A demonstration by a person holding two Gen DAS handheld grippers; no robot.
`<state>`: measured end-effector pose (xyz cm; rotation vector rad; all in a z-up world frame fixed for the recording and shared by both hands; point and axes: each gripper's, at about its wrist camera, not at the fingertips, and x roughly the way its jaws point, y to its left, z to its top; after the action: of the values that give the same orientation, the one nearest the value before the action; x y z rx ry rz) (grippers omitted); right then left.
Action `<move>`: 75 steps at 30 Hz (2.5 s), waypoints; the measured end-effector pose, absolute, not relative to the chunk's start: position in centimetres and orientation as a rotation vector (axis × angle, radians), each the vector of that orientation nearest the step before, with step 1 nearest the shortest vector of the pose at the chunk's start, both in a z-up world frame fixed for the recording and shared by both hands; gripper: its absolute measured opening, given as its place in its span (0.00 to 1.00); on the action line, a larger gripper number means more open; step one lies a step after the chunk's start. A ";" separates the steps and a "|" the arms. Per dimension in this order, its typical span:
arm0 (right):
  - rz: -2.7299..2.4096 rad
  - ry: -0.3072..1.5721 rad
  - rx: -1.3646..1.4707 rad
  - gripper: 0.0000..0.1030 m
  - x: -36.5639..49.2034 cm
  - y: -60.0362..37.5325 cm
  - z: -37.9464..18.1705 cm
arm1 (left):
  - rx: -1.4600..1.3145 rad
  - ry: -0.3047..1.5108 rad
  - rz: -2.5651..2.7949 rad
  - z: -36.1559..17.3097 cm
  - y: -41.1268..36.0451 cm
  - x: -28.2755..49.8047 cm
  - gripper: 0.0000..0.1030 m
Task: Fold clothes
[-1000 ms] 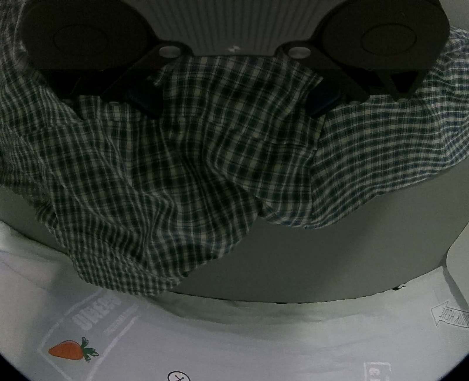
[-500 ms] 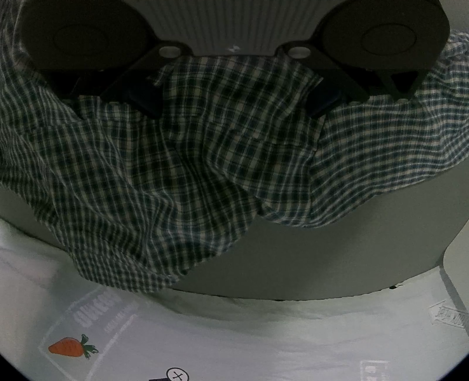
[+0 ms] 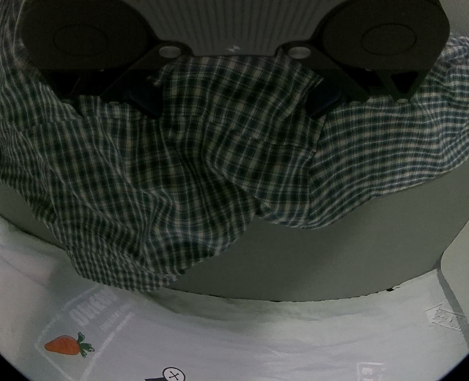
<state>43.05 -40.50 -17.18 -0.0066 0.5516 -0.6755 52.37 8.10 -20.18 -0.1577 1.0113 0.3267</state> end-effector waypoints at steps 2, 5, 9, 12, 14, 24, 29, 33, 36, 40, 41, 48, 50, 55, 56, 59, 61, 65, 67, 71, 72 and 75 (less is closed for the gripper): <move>-0.777 0.617 0.037 0.02 41.5 -43.1 -18.2 | -0.159 1.005 0.333 -20.2 8.1 52.3 1.00; -0.889 0.702 0.086 0.07 39.4 -45.3 -19.6 | -0.161 1.001 0.339 -20.2 8.0 52.3 1.00; -0.819 0.647 0.125 0.35 38.4 -44.8 -18.8 | -0.163 0.998 0.342 -20.2 8.0 52.3 1.00; -0.686 0.635 0.041 0.41 40.6 -42.0 -18.3 | -0.163 0.989 0.349 -20.3 8.0 52.2 1.00; -0.589 0.632 -0.057 0.45 42.5 -39.3 -18.3 | -0.163 0.988 0.350 -20.3 8.0 52.2 1.00; -0.518 0.821 -0.682 0.30 50.1 -32.6 -24.2 | -0.158 0.981 0.343 -20.2 8.0 51.9 1.00; -0.573 0.596 -0.361 0.02 47.2 -36.8 -19.0 | -0.155 0.971 0.341 -20.3 7.9 51.8 1.00; -0.704 0.418 -0.220 0.28 44.3 -39.8 -16.1 | -0.155 0.965 0.344 -20.3 7.9 51.8 1.00; -0.785 0.541 -0.013 0.54 43.4 -43.6 -17.3 | -0.155 0.963 0.345 -20.3 8.0 51.8 1.00; -0.828 0.672 0.123 0.54 42.2 -45.3 -19.3 | -0.155 0.961 0.345 -20.2 8.1 51.9 1.00; -0.833 0.668 0.151 0.54 41.7 -45.2 -19.3 | -0.155 0.961 0.345 -20.2 8.2 51.9 1.00; -0.844 0.482 0.549 0.54 37.5 -49.6 -18.7 | -0.152 0.962 0.337 -19.9 8.8 52.3 1.00; -0.856 0.454 0.628 0.54 36.5 -50.7 -18.9 | -0.151 0.959 0.336 -20.0 8.9 52.3 1.00; -0.853 0.328 0.894 0.43 33.7 -53.3 -19.7 | -0.150 0.957 0.335 -20.0 9.2 52.3 1.00; -0.904 0.355 0.840 0.36 33.7 -53.6 -19.4 | -0.150 0.958 0.335 -20.0 9.3 52.3 1.00; -1.041 0.457 0.605 0.35 34.3 -53.5 -18.0 | -0.150 0.954 0.336 -20.0 9.4 52.3 1.00; -1.069 0.508 0.428 0.35 35.0 -52.6 -16.8 | -0.150 0.950 0.340 -19.9 9.3 52.0 1.00; -0.947 0.522 0.428 0.36 36.5 -51.3 -15.9 | -0.154 0.944 0.353 -19.8 9.1 51.9 1.00; -0.868 0.530 0.489 0.38 37.7 -50.8 -16.1 | -0.157 0.947 0.356 -19.7 9.1 51.9 1.00; -0.813 0.581 0.495 0.45 41.7 -48.5 -16.8 | -0.159 0.957 0.353 -19.7 9.3 52.0 1.00; -0.794 0.599 0.486 0.46 42.8 -47.8 -17.0 | -0.159 0.959 0.353 -19.7 9.3 51.9 1.00; -0.796 0.682 0.417 0.47 45.5 -46.0 -18.0 | -0.158 0.956 0.352 -19.7 9.3 51.8 1.00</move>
<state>45.55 -46.02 -18.02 0.4166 0.6817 -0.7959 51.83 9.33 -19.66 -0.1581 0.9562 0.3515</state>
